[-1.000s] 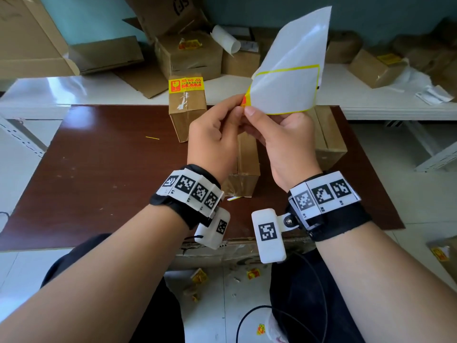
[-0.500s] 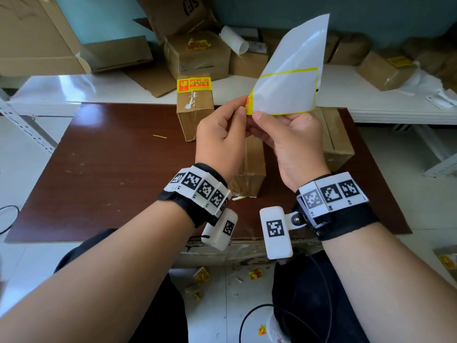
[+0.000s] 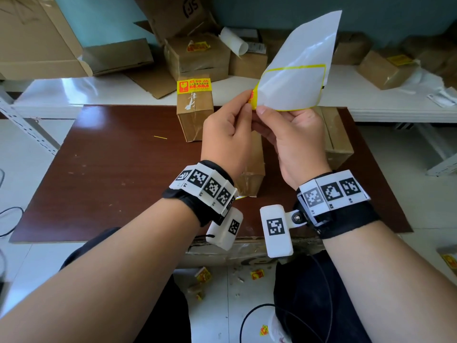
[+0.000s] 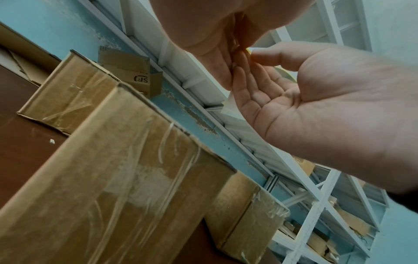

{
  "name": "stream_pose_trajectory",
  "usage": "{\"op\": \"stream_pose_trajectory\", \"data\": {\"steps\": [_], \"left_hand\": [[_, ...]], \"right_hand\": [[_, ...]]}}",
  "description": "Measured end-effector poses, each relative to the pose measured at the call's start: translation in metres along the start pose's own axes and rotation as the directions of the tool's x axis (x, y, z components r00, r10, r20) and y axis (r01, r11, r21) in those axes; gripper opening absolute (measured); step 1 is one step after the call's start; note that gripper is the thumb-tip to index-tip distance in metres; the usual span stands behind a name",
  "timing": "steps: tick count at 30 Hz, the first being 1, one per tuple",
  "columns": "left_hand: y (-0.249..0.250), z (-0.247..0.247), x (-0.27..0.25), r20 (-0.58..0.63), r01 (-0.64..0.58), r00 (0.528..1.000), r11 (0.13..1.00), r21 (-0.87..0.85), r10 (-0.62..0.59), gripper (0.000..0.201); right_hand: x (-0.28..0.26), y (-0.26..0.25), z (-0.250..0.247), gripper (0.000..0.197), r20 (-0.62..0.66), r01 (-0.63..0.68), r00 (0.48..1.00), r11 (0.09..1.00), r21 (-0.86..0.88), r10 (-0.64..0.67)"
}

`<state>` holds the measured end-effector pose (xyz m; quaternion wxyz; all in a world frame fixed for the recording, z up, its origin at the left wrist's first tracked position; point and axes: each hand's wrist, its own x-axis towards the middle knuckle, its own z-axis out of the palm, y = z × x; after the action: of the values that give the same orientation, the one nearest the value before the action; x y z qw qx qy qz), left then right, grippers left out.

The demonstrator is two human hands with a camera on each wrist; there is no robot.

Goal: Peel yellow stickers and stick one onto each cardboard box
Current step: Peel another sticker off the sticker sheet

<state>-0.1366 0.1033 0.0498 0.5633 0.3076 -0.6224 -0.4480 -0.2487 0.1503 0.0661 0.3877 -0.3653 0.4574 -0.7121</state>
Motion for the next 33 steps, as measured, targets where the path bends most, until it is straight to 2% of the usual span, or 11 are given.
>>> {"op": "stream_pose_trajectory", "data": {"steps": [12,20,25,30,33], "left_hand": [[0.0026,-0.0034,-0.0023,0.002,0.0,1.0,1.0,0.002,0.0,0.034],[-0.0023,-0.0045,-0.0023,-0.058,0.083,0.995,0.995,-0.052,-0.086,0.036],[0.0049,0.0004,-0.005,-0.071,0.095,0.993,0.994,-0.057,-0.099,0.02],[-0.0042,-0.0047,-0.0015,-0.066,0.075,0.995,0.997,-0.006,-0.075,0.031],[0.0001,-0.0038,-0.0029,-0.067,0.078,0.995,0.997,-0.011,-0.079,0.027]], "right_hand": [[-0.005,-0.0053,0.0018,0.012,-0.019,0.027,0.999,0.996,-0.087,-0.028],[-0.0068,0.0002,0.0038,0.012,-0.043,0.016,0.999,0.984,-0.177,-0.024],[-0.0049,0.001,0.0039,0.013,-0.057,0.015,0.998,0.989,-0.146,-0.023],[-0.0047,0.002,0.0035,0.017,-0.066,-0.003,0.998,0.987,-0.159,-0.007],[-0.0052,0.0024,0.004,0.013,-0.06,0.001,0.998,0.989,-0.146,-0.01]]}}
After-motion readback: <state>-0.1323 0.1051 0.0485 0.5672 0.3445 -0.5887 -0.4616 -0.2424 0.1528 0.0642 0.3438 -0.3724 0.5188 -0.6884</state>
